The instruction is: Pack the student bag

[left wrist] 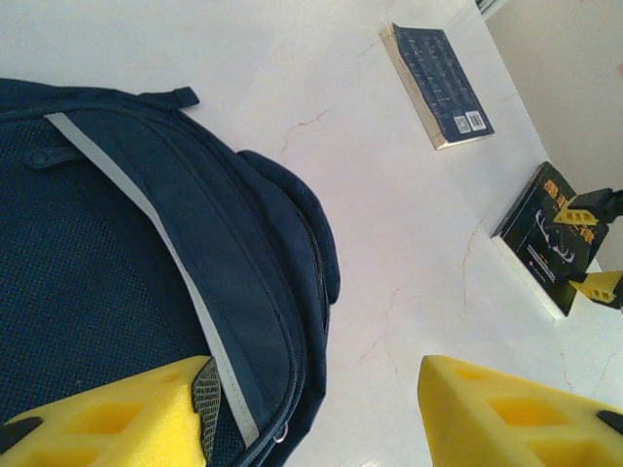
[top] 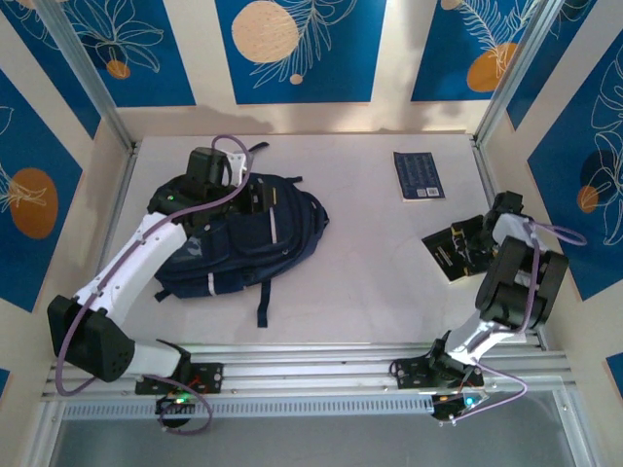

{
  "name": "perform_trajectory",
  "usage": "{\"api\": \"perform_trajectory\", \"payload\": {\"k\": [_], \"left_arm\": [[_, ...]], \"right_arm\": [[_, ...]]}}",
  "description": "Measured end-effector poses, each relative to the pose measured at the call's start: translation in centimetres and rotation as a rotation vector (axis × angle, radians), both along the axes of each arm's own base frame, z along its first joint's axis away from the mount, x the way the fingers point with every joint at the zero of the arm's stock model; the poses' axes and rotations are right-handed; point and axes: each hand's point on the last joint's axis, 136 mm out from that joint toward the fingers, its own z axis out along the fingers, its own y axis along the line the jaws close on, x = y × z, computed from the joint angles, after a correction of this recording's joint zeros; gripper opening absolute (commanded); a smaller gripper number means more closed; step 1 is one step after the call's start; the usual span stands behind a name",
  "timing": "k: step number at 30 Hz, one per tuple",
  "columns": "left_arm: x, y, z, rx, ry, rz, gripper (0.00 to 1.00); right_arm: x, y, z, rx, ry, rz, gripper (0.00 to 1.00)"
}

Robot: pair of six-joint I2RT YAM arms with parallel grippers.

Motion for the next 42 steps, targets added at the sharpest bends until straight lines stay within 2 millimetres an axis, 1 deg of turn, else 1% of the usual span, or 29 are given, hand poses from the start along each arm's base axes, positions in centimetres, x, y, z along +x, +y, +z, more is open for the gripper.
{"api": "perform_trajectory", "payload": {"k": [2,6,9,14,18,20,21,23,29,33,35,37,38,39,41,42], "left_arm": [[0.0,0.0,0.0,-0.001,-0.002,0.000,0.56],[0.0,-0.3,-0.1,-0.013,0.003,-0.012,0.55],[0.1,-0.7,-0.4,-0.023,0.011,-0.027,0.55],[0.3,-1.0,-1.1,-0.022,0.032,-0.035,0.55],[0.3,-1.1,-1.0,-0.026,0.030,-0.039,0.55],[0.3,-1.1,-1.0,-0.027,0.028,-0.040,0.55],[0.3,-1.1,-0.9,-0.029,0.026,-0.041,0.55],[0.3,-1.1,-0.9,-0.029,0.027,-0.040,0.55],[0.3,-1.1,-0.9,-0.029,0.027,-0.040,0.55],[0.3,-1.1,-0.9,-0.029,0.027,-0.040,0.54],[0.3,-1.1,-0.9,-0.029,0.027,-0.041,0.54],[0.1,-1.5,-1.0,-0.025,0.028,-0.050,0.54],[0.1,-1.7,-1.0,-0.020,0.032,-0.053,0.54],[0.0,-2.4,-0.9,-0.013,0.040,-0.069,0.54],[0.1,-4.9,-0.5,-0.016,0.038,-0.119,0.54],[0.0,-6.6,-0.6,-0.019,0.047,-0.152,0.54]], "right_arm": [[0.6,-0.3,-0.1,0.001,0.020,0.024,0.88],[1.1,0.1,-0.6,0.018,0.063,0.094,0.75],[2.1,0.8,-0.6,0.039,0.068,0.149,0.75],[3.2,3.2,-0.5,0.051,0.049,0.222,0.75],[3.5,6.0,-0.5,0.043,0.030,0.286,0.75],[3.1,7.3,-0.5,0.043,0.019,0.311,0.75],[2.6,8.3,-0.5,0.047,0.012,0.325,0.75],[1.8,9.7,-0.5,0.053,-0.001,0.346,0.75],[-1.5,13.5,-0.5,0.085,-0.020,0.410,0.74],[-3.9,17.2,-0.4,0.093,0.009,0.528,0.74],[-5.2,18.2,-0.1,0.080,0.046,0.577,0.76],[-6.6,17.7,0.6,0.033,0.080,0.593,0.80],[-6.9,16.7,1.5,0.005,0.064,0.569,0.83],[-6.8,15.6,2.4,-0.015,0.039,0.539,0.86],[-6.5,12.6,4.1,-0.059,-0.023,0.440,0.90],[-6.3,11.2,4.6,-0.072,-0.046,0.389,0.91]]}}
